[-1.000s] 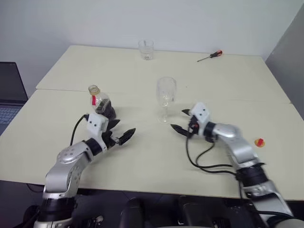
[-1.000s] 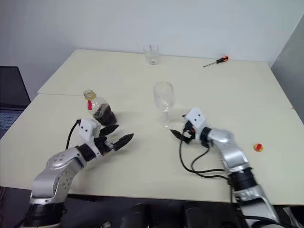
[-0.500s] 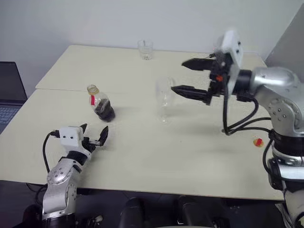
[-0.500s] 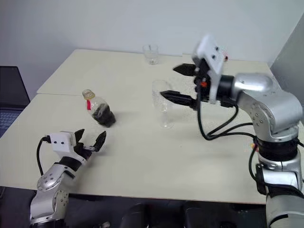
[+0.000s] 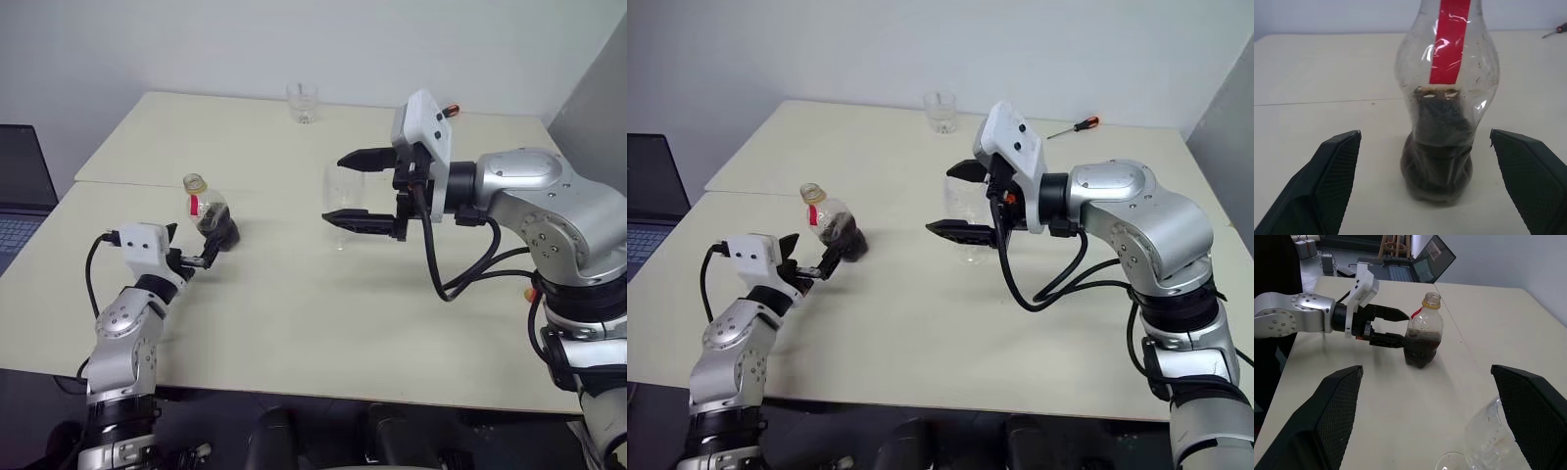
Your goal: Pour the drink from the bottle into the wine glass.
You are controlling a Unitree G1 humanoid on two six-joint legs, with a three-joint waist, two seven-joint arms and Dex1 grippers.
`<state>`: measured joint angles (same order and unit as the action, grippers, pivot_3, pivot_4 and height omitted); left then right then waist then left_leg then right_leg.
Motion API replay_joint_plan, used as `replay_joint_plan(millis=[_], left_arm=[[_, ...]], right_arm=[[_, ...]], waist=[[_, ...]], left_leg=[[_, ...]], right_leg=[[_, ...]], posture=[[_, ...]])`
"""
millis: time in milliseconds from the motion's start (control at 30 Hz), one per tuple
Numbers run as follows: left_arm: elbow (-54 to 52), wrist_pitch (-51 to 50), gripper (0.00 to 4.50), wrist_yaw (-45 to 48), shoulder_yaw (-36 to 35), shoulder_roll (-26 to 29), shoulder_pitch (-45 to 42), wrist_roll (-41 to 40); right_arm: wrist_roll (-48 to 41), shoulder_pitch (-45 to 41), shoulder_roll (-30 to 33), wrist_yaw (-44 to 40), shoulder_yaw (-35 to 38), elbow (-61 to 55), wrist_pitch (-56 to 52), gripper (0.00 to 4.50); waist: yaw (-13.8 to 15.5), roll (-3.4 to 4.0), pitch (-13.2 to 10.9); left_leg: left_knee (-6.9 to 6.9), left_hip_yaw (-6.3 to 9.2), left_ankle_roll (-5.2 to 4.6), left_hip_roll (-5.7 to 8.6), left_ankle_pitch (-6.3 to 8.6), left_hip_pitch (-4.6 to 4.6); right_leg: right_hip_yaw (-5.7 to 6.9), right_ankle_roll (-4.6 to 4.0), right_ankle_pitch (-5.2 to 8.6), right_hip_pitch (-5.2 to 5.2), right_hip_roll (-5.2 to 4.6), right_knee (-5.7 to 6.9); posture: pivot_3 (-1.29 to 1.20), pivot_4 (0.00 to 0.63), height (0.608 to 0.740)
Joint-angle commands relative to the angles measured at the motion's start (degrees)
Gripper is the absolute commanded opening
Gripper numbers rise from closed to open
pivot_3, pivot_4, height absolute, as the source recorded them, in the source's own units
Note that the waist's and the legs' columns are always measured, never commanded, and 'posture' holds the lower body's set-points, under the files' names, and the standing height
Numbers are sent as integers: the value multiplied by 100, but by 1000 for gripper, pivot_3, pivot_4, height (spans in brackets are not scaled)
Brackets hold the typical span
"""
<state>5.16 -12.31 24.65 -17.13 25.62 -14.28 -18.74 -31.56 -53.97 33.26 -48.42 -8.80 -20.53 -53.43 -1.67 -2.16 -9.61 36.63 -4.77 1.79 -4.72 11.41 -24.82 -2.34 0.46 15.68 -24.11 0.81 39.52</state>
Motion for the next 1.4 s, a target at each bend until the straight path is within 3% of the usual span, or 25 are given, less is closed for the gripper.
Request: replay_joint_plan(millis=[33, 433, 533, 800, 900, 1000, 1133, 1300, 1400], left_arm=[[307, 69, 4500, 209, 83, 161, -369, 48], [2637, 884, 4500, 757, 564, 142, -2033, 498], [2854, 995, 3921, 914, 651, 38, -2201, 493], [3286, 1216, 1426, 991, 674, 54, -2484, 588], [3416, 1309, 1023, 1032, 667, 90, -2597, 614], [3500, 1643, 951, 1119, 882, 206, -3056, 911], [3619, 2177, 918, 1299, 1324, 161, -3918, 1333], [4451, 3171, 899, 1204, 2041, 14, -4931, 2220], [5035, 3566, 899, 1091, 2210, -60, -5349, 2463]], right_arm=[[-53, -85, 45, 36, 64, -232, -34, 4479], [-44, -91, 155, 189, 122, -430, -206, 4479], [-36, -29, 233, 281, 167, -518, -307, 4500], [-391, 361, 90, 824, 757, -883, -584, 4500], [-480, 511, 107, 1021, 863, -1026, -721, 4500], [-441, 1213, 86, 1489, 1424, -1425, -643, 4500], [-370, 2810, -109, 2018, 2037, -1926, -503, 4500], [269, 4372, -626, 2579, 1900, -2044, 434, 4500], [648, 4714, -701, 2705, 1598, -2015, 855, 4500]], waist=[[0, 0, 0], [1, -1, -1], [2, -1, -1], [2, -1, -1], [1, -2, -1], [29, -17, -7], [169, -40, -10], [163, -35, -9], [91, -31, -11]], left_leg=[[0, 0, 0, 0, 0, 0], [1, -6, 0, 2, 0, -2], [0, -6, 0, 2, 0, -4], [0, -2, 0, 2, 0, -4], [1, -2, 0, 3, 0, -4], [3, 2, 0, 3, 0, -8], [8, 14, 2, 3, -1, -29], [8, 0, 2, 16, 0, -35], [7, -8, -1, 16, 1, -30]], right_leg=[[-1, 0, 0, 0, 0, 0], [5, 1, 0, -1, 1, 1], [6, 0, 0, -2, 0, 2], [7, 1, 0, 0, 0, 7], [10, 1, 0, 0, -1, 8], [10, 5, 2, 1, -1, 6], [14, 3, 0, 0, -1, -9], [11, 24, -1, 1, -4, -31], [-4, 55, 5, 1, 0, -43]], posture=[[0, 150, 740], [0, 150, 740], [0, 150, 740], [0, 150, 740], [0, 150, 740], [0, 150, 740], [0, 150, 740], [0, 150, 740], [0, 150, 740]])
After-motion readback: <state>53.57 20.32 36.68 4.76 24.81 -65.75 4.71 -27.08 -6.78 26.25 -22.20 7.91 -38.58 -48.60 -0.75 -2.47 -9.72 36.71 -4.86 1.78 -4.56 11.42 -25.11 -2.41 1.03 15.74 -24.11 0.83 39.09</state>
